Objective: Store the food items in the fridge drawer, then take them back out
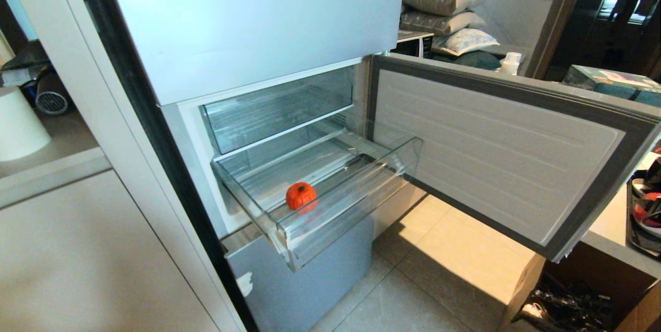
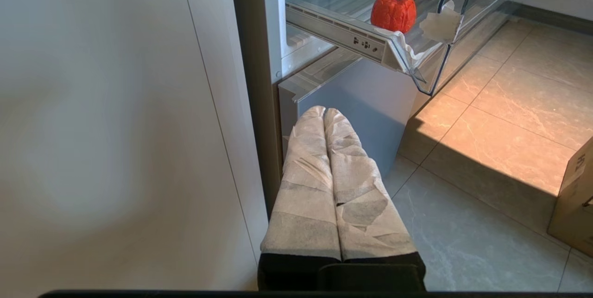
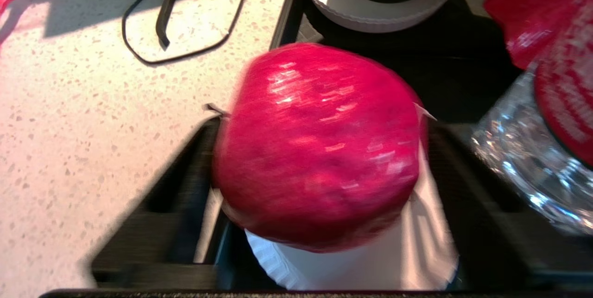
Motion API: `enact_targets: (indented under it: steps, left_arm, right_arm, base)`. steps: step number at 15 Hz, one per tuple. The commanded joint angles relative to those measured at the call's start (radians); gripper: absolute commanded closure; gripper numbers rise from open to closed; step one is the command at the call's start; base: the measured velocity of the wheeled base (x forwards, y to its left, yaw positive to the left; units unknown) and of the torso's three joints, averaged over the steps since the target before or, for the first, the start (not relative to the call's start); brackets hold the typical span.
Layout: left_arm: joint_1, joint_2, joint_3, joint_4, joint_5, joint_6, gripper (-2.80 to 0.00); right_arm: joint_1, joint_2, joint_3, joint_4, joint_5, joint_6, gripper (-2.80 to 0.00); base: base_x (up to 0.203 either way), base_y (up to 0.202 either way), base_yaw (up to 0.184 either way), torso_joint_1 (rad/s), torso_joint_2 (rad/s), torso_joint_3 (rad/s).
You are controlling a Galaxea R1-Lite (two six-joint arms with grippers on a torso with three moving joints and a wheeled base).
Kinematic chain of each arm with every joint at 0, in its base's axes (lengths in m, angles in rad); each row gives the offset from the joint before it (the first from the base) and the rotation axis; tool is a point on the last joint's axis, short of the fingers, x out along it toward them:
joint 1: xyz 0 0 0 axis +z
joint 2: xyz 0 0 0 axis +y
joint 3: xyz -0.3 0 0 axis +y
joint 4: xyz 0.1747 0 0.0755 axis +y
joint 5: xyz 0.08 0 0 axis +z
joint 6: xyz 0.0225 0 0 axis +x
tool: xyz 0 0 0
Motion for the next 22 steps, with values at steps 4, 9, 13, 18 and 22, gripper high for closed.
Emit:
enact_targets:
  steps: [4, 9, 13, 18, 22]
  left_arm:
    - [0.001, 0.001, -0.001, 0.000, 0.001, 0.000, 0.00]
    - [0.001, 0.001, 0.000, 0.000, 0.001, 0.000, 0.00]
    - [0.001, 0.001, 0.000, 0.000, 0.001, 0.000, 0.00]
    - [0.001, 0.001, 0.000, 0.000, 0.001, 0.000, 0.00]
    - [0.001, 0.001, 0.000, 0.000, 0.001, 0.000, 0.00]
  right_arm:
    - [0.014, 0.016, -0.026, -0.004, 0.001, 0.002, 0.00]
    - [0.016, -0.170, 0.074, 0.006, -0.002, 0.016, 0.00]
    - [0.014, -0.486, 0.320, 0.053, -0.009, 0.012, 0.00]
    - [0.013, -1.029, 0.736, 0.107, -0.022, 0.006, 0.00]
    - [0.095, -1.514, 1.084, 0.128, -0.023, 0.006, 0.00]
  base:
    - [0.000, 0.000, 0.000, 0.000, 0.00, 0.000]
    - [0.000, 0.000, 0.000, 0.000, 0.00, 0.000]
    - [0.000, 0.000, 0.000, 0.000, 0.00, 0.000]
    - [0.000, 0.000, 0.000, 0.000, 0.00, 0.000]
    - [0.000, 0.000, 0.000, 0.000, 0.00, 0.000]
